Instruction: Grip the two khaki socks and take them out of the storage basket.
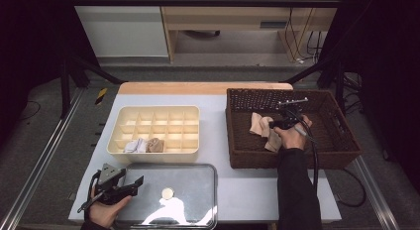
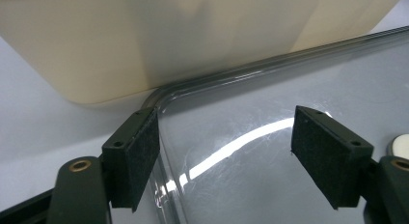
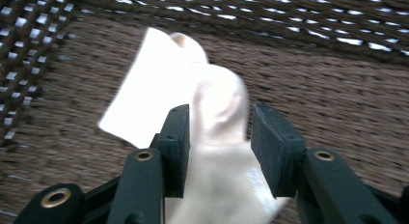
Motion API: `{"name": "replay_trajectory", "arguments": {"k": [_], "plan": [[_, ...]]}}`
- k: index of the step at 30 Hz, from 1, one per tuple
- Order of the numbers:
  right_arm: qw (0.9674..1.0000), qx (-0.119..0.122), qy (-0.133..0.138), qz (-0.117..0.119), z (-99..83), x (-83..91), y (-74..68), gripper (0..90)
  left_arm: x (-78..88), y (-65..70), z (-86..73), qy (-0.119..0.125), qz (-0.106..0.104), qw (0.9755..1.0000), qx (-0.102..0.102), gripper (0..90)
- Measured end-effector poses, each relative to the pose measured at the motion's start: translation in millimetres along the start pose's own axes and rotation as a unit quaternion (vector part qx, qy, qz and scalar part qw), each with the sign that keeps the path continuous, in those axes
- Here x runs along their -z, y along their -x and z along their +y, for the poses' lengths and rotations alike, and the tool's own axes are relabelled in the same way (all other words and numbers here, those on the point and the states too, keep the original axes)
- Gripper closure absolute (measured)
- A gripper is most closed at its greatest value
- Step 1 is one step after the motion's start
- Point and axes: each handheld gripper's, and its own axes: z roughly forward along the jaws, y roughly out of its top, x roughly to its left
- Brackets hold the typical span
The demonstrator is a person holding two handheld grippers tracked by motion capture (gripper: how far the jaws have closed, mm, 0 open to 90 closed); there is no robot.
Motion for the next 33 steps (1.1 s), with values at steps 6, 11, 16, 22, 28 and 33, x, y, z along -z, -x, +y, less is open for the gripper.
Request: {"name": "replay_trajectory", "arguments": {"k": [6,11,16,22,28,33], "plan": [[0.9991,0.009,-0.04,-0.015,-2.6,-11.4,1.9,55.9,2.0,1.7,0.4,0.005,0.002,0.9999,-0.011,33.1],[0.9969,-0.005,-0.075,-0.023,-6.4,-19.4,5.5,53.8,1.3,0.7,0.7,0.004,-0.005,1.0,-0.007,40.7],[0.9944,0.002,-0.104,-0.022,-10.5,-25.5,6.2,57.9,3.8,2.8,1.6,0.023,-0.009,0.9995,-0.018,48.5],[0.9939,0.005,-0.102,-0.04,-11.9,-22.9,5.3,83.5,7.0,3.0,2.1,0.047,-0.008,0.9984,-0.03,51.0],[0.9974,-0.003,-0.069,-0.019,-11.3,-17.3,7.3,86.2,5.6,1.7,2.0,0.025,-0.018,0.9994,-0.017,53.3],[0.9999,-0.014,0.0,-0.005,-7.4,-3.9,7.5,86.4,5.3,2.2,2.2,0.02,-0.018,0.9995,-0.014,49.8]]}}
